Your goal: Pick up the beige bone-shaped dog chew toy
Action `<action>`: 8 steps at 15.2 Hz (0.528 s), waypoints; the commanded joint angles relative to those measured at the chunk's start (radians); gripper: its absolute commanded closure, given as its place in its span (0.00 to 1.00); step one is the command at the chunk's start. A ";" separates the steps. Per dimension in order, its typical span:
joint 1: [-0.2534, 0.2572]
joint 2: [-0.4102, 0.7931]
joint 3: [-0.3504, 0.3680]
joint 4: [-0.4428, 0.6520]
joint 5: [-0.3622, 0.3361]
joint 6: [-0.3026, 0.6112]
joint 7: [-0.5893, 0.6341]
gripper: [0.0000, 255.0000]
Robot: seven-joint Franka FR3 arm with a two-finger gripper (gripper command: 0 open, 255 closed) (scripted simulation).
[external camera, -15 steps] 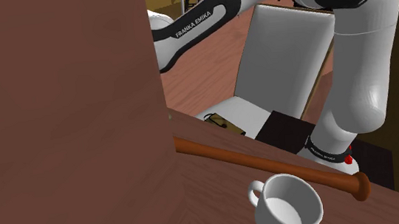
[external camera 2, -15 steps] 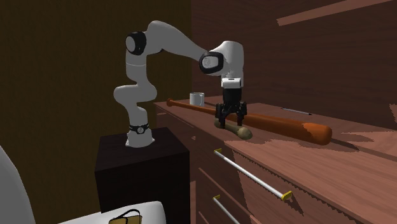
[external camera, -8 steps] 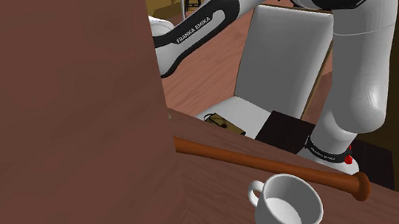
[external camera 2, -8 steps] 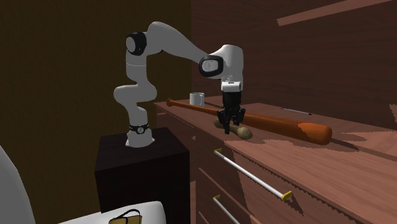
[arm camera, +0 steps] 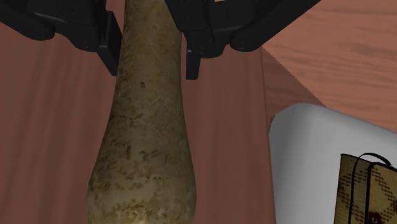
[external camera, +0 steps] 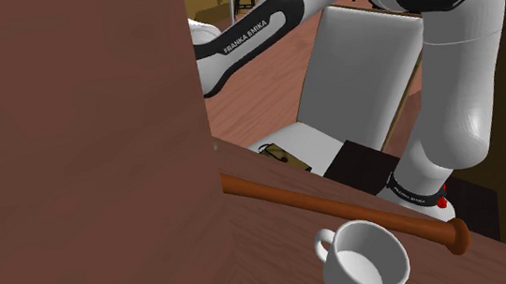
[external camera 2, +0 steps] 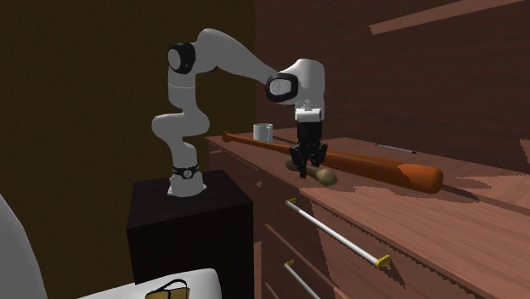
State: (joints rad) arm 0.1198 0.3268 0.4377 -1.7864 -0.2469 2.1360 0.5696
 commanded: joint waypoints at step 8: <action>-0.004 -0.038 0.010 0.066 0.027 -0.099 -0.023 1.00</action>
State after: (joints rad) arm 0.1176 0.2929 0.4473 -1.7301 -0.2229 2.0499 0.5516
